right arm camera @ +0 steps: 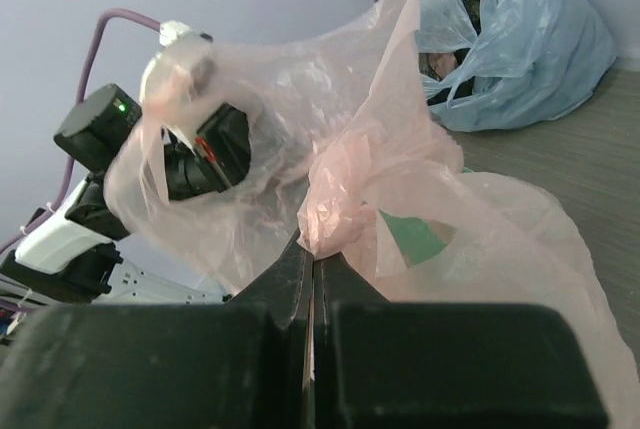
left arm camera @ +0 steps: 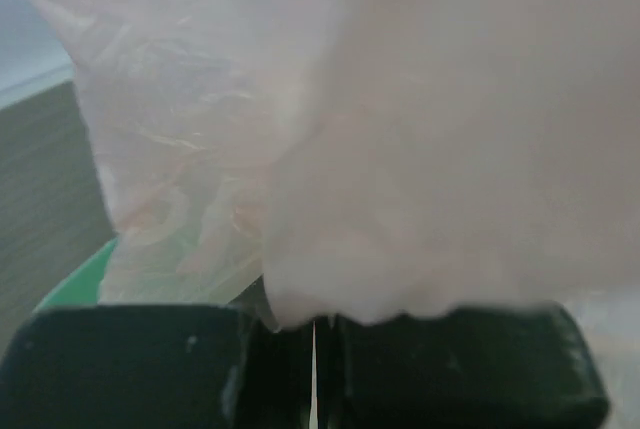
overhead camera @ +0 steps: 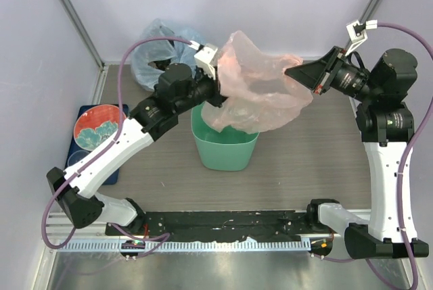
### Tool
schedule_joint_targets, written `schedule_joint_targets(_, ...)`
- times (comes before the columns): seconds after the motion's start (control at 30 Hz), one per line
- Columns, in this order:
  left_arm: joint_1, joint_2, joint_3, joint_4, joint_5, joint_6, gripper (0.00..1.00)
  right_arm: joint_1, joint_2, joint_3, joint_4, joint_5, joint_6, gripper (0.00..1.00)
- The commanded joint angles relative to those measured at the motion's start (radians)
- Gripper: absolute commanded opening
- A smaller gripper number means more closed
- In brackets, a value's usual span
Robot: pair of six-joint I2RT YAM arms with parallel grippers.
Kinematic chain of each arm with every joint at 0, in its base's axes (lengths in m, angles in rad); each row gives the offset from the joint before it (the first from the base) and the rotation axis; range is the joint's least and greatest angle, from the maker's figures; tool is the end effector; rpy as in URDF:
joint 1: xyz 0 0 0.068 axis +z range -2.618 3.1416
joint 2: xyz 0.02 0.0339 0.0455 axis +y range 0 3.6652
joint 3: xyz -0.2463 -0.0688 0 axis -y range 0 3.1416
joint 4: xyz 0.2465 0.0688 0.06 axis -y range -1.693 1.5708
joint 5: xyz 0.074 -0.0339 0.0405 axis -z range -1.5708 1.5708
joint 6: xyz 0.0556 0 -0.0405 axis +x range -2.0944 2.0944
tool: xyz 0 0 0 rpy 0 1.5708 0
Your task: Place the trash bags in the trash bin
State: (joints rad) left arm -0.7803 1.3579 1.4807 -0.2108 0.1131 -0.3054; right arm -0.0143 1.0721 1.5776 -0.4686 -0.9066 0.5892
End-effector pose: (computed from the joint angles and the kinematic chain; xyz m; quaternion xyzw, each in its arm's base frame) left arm 0.2330 -0.2394 0.4326 0.2103 0.7067 -0.3840 0.5558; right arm 0.1976 0.0410 0.5057 -0.1157 0.6894 0.4749 0.5346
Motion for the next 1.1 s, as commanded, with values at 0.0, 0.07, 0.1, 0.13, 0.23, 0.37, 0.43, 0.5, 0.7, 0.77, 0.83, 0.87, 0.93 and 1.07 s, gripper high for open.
schedule_joint_targets(0.0,0.009,-0.002,-0.02,-0.065,0.043,-0.006,0.0,-0.001,0.006,-0.04,0.094,0.018,0.061,0.01)
schedule_joint_targets(0.07,0.029,-0.008,-0.037,-0.108,0.033,0.003,0.0,-0.001,0.014,-0.066,0.178,0.011,0.095,0.01)
schedule_joint_targets(0.1,0.035,-0.014,-0.04,-0.131,0.027,0.006,0.0,-0.001,0.022,-0.073,0.197,0.005,0.131,0.01)
schedule_joint_targets(0.13,0.045,-0.02,-0.043,-0.154,0.028,0.009,0.0,0.0,0.034,-0.079,0.234,-0.001,0.147,0.01)
schedule_joint_targets(0.23,0.102,-0.092,-0.085,-0.174,0.098,0.041,0.0,0.014,0.048,-0.106,0.31,-0.035,0.187,0.01)
schedule_joint_targets(0.37,0.131,-0.238,-0.203,-0.118,0.235,0.123,0.0,0.137,0.063,-0.12,0.338,-0.052,0.163,0.01)
schedule_joint_targets(0.43,0.133,-0.264,-0.215,-0.168,0.341,0.14,0.02,0.203,0.066,-0.126,0.338,-0.054,0.121,0.01)
schedule_joint_targets(0.5,0.133,-0.279,-0.211,-0.217,0.341,0.14,0.1,0.237,0.077,-0.131,0.338,-0.043,0.109,0.01)
schedule_joint_targets(0.7,0.202,-0.296,-0.162,-0.282,0.321,0.104,0.69,0.266,0.106,-0.179,0.403,-0.003,0.101,0.01)
schedule_joint_targets(0.77,0.239,-0.299,-0.131,-0.311,0.326,0.106,0.71,0.27,0.112,-0.197,0.444,0.037,0.101,0.01)
schedule_joint_targets(0.83,0.275,-0.313,-0.129,-0.314,0.341,0.103,0.71,0.283,0.129,-0.211,0.463,0.069,0.11,0.01)
schedule_joint_targets(0.87,0.286,-0.321,-0.138,-0.312,0.344,0.1,0.71,0.299,0.135,-0.228,0.508,0.075,0.127,0.01)
schedule_joint_targets(0.93,0.314,-0.351,-0.158,-0.288,0.353,0.085,0.71,0.324,0.153,-0.244,0.565,0.093,0.133,0.01)
schedule_joint_targets(1.07,0.337,-0.388,-0.204,-0.268,0.358,0.075,0.73,0.396,0.181,-0.293,0.628,0.152,0.135,0.01)
